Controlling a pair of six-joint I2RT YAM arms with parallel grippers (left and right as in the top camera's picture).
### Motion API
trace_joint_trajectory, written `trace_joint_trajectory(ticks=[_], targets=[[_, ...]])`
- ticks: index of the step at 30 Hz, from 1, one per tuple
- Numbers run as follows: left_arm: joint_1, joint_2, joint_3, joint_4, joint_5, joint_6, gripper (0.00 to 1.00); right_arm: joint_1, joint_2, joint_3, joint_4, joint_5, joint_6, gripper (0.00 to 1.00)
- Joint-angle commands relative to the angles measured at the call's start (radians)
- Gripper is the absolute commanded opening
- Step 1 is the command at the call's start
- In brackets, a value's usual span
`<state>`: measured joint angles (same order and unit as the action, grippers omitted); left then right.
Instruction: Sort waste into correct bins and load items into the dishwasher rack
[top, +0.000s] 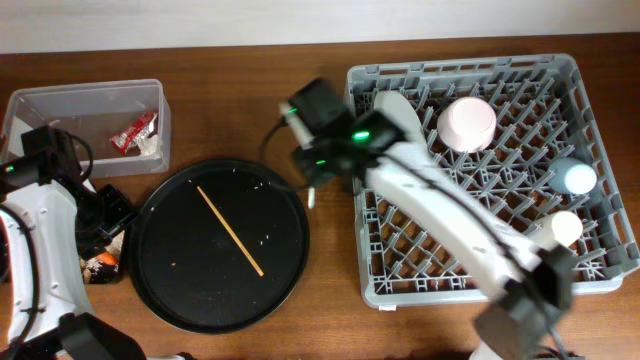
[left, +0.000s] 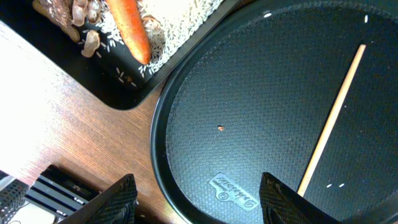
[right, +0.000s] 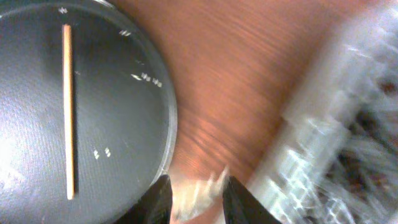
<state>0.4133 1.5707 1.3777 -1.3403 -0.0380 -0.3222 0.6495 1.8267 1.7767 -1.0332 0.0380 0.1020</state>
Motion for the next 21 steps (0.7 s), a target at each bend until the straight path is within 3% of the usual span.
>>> trace_joint_trajectory(ticks=[1,4,9,14,19,21], targets=[[0.002,-0.012,-0.005,0.004,-0.007,-0.006,0.63,-0.122,-0.061,-0.004,-0.123,0.045,0.102,0.31],[0.002,-0.012,-0.005,0.004,-0.007,-0.006,0.63,-0.187,-0.053,-0.029,-0.208,0.011,0.102,0.27],[0.002,-0.012,-0.005,0.004,-0.007,-0.006,0.63,-0.166,-0.053,-0.036,-0.193,-0.046,0.060,0.28],[0.002,-0.012,-0.005,0.004,-0.007,-0.006,0.63,-0.075,-0.045,-0.040,-0.141,-0.131,-0.047,0.55],[0.002,-0.012,-0.005,0.004,-0.006,-0.006,0.63,0.027,0.032,-0.040,-0.118,-0.201,-0.058,0.57],[0.002,-0.012,-0.005,0.004,-0.003,-0.006,0.63,0.106,0.068,-0.040,-0.062,-0.233,-0.080,0.62]])
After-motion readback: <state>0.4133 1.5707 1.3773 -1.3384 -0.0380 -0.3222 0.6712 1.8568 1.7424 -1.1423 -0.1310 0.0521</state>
